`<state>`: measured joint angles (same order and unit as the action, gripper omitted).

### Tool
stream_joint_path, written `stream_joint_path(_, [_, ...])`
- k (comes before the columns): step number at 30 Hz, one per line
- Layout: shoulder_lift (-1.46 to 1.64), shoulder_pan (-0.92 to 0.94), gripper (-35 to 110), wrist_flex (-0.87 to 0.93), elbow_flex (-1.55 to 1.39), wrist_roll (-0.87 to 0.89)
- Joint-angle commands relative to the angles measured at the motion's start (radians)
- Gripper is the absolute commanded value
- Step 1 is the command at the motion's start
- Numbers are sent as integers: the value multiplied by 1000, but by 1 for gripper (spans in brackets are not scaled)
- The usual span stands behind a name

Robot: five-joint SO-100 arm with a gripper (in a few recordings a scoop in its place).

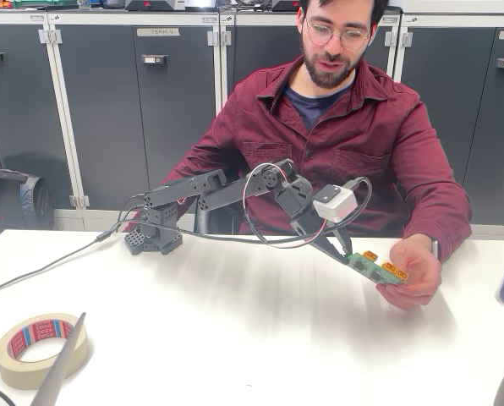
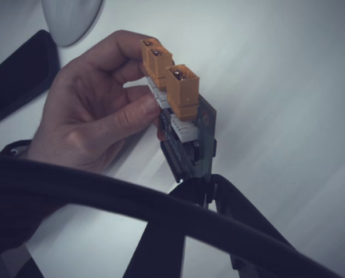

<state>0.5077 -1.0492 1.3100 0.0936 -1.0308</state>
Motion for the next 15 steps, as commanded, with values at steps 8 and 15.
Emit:
stream_joint_path(8, [11, 0, -5, -17, 61, -5])
stream_joint_path(15, [8, 2, -5, -23, 61, -8])
